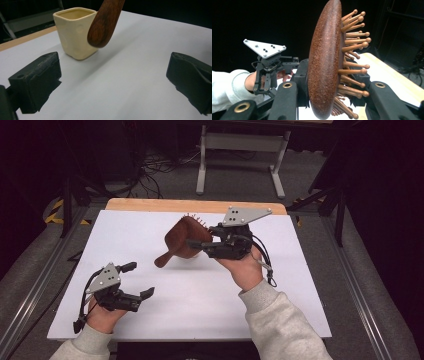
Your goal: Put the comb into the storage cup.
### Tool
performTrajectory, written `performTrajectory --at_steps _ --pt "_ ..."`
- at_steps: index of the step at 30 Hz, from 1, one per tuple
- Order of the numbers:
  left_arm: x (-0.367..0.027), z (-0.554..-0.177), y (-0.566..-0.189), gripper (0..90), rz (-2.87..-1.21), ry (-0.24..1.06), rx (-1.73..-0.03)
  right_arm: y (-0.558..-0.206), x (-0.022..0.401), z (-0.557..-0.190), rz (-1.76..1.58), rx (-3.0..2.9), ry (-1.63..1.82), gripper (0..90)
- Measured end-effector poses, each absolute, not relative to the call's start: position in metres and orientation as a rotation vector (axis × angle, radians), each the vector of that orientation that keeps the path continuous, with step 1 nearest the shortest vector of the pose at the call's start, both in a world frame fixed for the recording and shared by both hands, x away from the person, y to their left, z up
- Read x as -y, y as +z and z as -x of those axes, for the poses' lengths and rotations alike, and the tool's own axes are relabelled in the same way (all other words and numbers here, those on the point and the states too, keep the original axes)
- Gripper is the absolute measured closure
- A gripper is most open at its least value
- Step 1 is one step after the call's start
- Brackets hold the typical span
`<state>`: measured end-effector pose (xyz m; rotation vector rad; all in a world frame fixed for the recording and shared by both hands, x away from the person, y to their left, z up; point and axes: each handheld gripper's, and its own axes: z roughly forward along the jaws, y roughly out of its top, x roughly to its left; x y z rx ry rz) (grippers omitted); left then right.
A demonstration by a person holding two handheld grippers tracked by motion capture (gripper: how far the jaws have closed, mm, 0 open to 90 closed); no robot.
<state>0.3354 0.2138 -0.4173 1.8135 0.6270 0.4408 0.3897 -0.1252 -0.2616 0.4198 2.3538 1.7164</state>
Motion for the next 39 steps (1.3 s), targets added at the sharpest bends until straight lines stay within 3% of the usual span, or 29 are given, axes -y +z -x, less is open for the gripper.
performTrajectory --at_steps 39 --pt "-0.234 -0.339 -0.426 0.6 -1.791 0.465 -0.686 -0.241 0.151 -0.433 -0.596 -2.141 1.589 59.5"
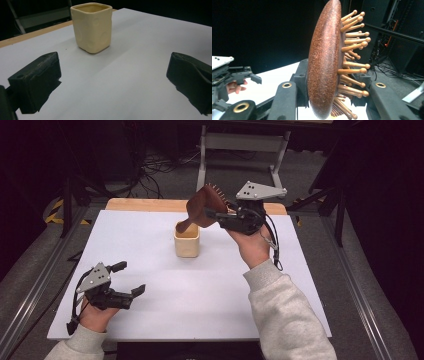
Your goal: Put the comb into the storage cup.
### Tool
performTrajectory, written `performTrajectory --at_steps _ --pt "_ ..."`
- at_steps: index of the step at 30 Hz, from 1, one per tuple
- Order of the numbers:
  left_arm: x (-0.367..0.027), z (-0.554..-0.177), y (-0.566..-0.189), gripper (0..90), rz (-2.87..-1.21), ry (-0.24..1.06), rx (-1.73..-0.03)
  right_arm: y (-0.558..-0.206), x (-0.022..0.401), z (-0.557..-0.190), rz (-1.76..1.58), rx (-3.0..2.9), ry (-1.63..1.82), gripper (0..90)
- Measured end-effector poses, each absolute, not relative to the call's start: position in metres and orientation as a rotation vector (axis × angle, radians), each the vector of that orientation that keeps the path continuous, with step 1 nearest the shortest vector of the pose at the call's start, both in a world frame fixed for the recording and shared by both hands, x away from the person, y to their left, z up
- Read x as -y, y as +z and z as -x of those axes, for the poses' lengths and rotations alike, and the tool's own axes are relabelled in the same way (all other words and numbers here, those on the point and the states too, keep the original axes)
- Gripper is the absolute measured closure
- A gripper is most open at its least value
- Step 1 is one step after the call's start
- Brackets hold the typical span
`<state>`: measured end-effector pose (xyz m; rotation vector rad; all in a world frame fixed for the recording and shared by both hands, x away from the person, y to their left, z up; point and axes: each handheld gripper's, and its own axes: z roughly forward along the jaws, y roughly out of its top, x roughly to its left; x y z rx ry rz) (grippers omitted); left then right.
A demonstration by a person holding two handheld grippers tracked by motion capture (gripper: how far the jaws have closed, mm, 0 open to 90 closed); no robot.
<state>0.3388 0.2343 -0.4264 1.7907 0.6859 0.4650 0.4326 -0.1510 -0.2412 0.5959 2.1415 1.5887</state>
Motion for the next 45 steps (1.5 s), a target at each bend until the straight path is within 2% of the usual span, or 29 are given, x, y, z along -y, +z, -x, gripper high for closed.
performTrajectory --at_steps 24,45 --pt "-0.234 -0.34 -0.427 0.6 -1.792 0.465 -0.689 -0.252 0.151 -0.455 -0.669 -2.125 1.521 59.0" --pt "-0.236 -0.34 -0.427 0.7 -1.796 0.473 -0.69 -0.275 0.131 -0.48 -0.712 -2.224 1.457 57.8"
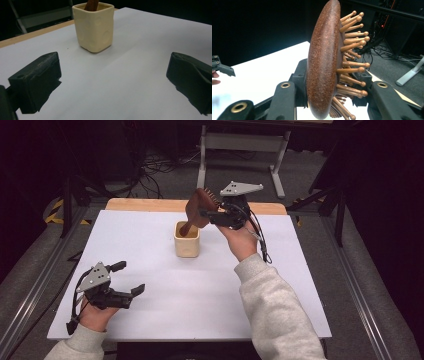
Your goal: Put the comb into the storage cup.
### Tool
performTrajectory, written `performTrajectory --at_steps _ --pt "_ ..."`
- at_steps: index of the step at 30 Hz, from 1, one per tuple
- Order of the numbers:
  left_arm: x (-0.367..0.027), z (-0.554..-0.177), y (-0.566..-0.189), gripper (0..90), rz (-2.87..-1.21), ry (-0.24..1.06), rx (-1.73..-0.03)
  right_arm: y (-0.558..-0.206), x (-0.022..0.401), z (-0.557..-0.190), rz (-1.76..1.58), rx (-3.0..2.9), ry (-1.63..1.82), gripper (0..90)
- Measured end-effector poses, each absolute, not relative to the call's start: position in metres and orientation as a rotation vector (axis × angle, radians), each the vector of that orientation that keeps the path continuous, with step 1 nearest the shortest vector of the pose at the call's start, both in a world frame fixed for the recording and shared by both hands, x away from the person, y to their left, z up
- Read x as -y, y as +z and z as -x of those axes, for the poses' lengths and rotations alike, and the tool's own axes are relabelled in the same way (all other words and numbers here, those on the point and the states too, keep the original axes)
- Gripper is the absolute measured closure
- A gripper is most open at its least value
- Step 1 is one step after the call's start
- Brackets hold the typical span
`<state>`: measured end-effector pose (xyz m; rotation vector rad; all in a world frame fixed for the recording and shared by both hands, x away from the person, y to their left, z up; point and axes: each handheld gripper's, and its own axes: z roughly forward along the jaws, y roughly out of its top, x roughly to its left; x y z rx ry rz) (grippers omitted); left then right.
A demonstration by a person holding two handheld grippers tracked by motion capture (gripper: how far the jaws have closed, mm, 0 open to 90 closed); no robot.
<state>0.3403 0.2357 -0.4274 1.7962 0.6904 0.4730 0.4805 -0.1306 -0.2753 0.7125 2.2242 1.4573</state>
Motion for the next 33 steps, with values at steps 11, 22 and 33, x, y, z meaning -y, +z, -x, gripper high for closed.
performTrajectory --at_steps 11,22,33 --pt "-0.236 -0.34 -0.427 0.7 -1.796 0.471 -0.69 -0.288 0.122 -0.49 -0.73 -2.275 1.424 57.4" --pt "-0.236 -0.341 -0.427 0.7 -1.794 0.469 -0.691 -0.298 0.117 -0.496 -0.764 -2.323 1.402 56.9" --pt "-0.235 -0.34 -0.428 0.7 -1.793 0.456 -0.695 -0.305 0.11 -0.5 -0.766 -2.359 1.389 56.0"
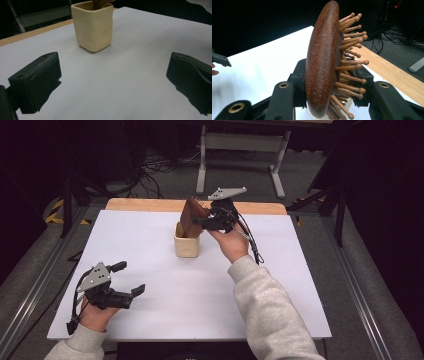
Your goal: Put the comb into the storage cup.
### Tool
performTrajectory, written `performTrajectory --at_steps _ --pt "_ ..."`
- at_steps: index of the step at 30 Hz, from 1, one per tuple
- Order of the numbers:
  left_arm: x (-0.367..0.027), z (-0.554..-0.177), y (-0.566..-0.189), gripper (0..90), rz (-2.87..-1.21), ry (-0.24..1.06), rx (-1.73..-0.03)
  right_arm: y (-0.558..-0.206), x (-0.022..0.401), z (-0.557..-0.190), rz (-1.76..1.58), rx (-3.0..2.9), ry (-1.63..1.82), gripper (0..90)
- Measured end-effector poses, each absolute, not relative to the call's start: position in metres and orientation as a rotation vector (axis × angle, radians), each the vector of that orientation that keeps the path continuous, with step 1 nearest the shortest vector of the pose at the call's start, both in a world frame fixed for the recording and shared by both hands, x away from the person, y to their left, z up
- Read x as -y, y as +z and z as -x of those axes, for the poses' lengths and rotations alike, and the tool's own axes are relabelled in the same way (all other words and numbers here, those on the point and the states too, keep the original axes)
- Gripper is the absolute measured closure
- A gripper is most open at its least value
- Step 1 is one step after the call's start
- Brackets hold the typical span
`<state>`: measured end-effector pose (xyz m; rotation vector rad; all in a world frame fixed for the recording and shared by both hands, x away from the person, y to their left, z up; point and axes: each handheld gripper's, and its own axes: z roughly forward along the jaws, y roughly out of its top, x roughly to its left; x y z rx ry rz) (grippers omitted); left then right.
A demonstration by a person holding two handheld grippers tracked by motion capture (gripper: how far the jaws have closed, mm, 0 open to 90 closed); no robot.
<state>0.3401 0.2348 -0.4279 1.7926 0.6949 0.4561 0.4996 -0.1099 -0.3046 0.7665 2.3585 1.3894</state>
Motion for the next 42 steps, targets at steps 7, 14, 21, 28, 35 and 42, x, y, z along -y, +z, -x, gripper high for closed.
performTrajectory --at_steps 7,14,21,28,35,42 --pt "-0.235 -0.34 -0.428 0.7 -1.8 0.458 -0.689 -0.308 0.107 -0.5 -0.764 -2.375 1.376 54.7" --pt "-0.233 -0.34 -0.428 0.7 -1.799 0.452 -0.692 -0.309 0.108 -0.5 -0.77 -2.362 1.38 50.7" --pt "-0.233 -0.34 -0.428 0.7 -1.799 0.452 -0.689 -0.308 0.11 -0.5 -0.781 -2.324 1.362 37.5" --pt "-0.233 -0.341 -0.428 0.7 -1.806 0.455 -0.682 -0.305 0.121 -0.502 -0.828 -2.262 1.378 18.7" --pt "-0.233 -0.341 -0.428 0.6 -1.8 0.45 -0.689 -0.299 0.134 -0.496 -0.797 -2.198 1.361 4.8" --pt "-0.235 -0.341 -0.427 0.5 -1.798 0.454 -0.685 -0.286 0.142 -0.479 -0.718 -2.175 1.345 0.2"
